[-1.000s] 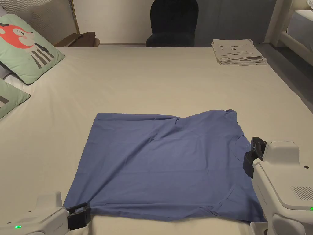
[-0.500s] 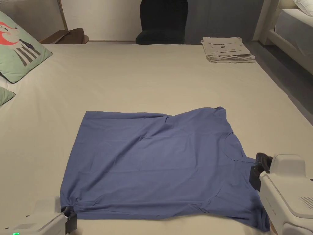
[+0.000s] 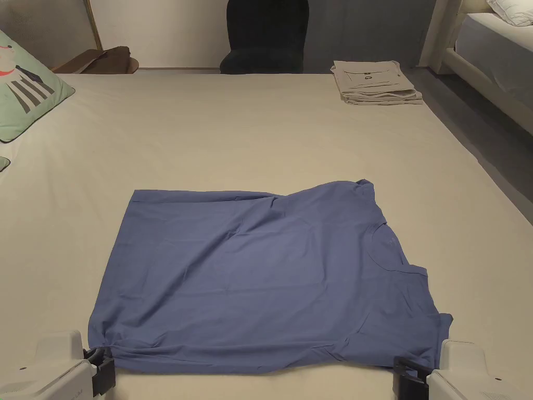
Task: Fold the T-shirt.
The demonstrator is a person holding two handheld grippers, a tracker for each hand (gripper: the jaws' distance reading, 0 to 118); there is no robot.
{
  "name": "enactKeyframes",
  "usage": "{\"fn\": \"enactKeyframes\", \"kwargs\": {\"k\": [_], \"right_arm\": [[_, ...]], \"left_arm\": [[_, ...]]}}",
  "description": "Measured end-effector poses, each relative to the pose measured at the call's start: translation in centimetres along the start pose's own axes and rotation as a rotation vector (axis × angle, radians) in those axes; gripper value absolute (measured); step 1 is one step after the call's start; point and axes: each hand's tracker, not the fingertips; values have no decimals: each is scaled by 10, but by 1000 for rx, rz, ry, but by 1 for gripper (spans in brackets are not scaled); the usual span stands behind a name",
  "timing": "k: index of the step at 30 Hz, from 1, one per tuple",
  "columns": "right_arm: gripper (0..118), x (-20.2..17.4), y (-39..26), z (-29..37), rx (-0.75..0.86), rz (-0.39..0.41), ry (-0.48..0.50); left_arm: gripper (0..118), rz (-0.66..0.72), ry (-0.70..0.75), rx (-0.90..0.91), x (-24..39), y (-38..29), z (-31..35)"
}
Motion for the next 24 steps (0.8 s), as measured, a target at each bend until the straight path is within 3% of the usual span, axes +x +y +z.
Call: {"fn": "enactKeyframes", "kwargs": {"k": [2,3,4,5,15,24], "right_arm": [[57,-1,-2,-1,2,6,16],[28,-2,-2,-3,4,9,14],[15,-2,-3,-3,0,17,17],[11,-1,-3,-1,8,8,47],[7,-1,54,26,167,-8,71],[7,-19,143,-16,268,-8,62]], "left_arm": [[7,-1,0,-2,-1,-1,-1],[7,0,0,-1,-1,-1,-1],[7,2,0,-1,-2,-1,-2],[7,4,-1,-2,-2,-1,-2],[7,40,-20,51,10,40,18],[7,35,-10,114,19,131,-24]]}}
